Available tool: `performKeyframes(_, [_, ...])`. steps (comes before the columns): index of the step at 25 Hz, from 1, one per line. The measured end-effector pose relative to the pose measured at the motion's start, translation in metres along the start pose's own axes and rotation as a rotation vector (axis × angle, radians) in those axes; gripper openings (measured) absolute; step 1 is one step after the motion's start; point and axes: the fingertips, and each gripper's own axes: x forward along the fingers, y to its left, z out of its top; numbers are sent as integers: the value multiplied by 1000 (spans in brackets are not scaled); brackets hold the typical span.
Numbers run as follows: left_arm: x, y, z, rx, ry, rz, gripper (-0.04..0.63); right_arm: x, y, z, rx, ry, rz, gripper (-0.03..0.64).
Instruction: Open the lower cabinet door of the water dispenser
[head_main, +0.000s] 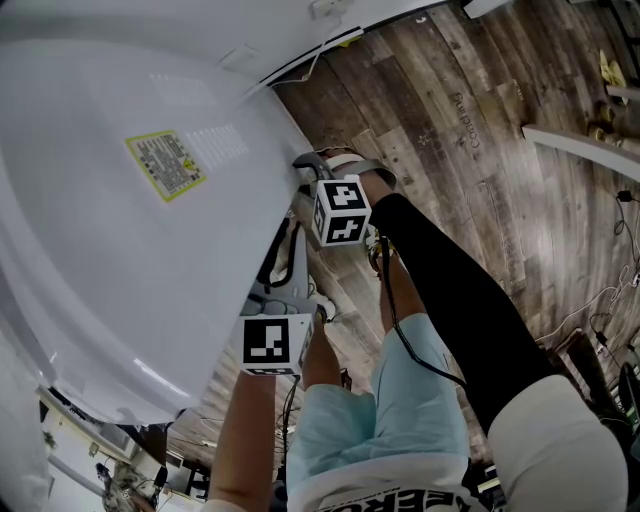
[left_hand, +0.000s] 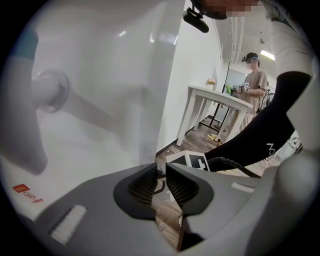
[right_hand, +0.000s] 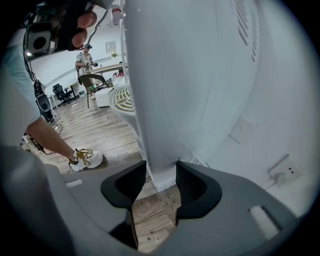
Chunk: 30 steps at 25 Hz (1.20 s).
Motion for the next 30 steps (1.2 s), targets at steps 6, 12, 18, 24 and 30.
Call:
performKeyframes(6, [-3, 3, -2, 21, -17, 16, 75, -2, 1, 1, 7, 1, -1, 170])
performKeyframes(12, [-3, 0, -1, 8, -1, 16, 75, -4, 2, 1, 23, -3, -4, 170])
performKeyframes(18, [-4, 3, -2, 25, -2, 28, 75, -4, 2, 1, 37, -15, -15, 170])
performKeyframes(24, [-4, 2, -4, 20, -6, 30, 75, -6, 23, -8, 19, -9, 39, 170])
performKeyframes(30, [-3, -1, -9, 21, -4, 27, 75, -6, 30, -13, 54, -13, 24, 172])
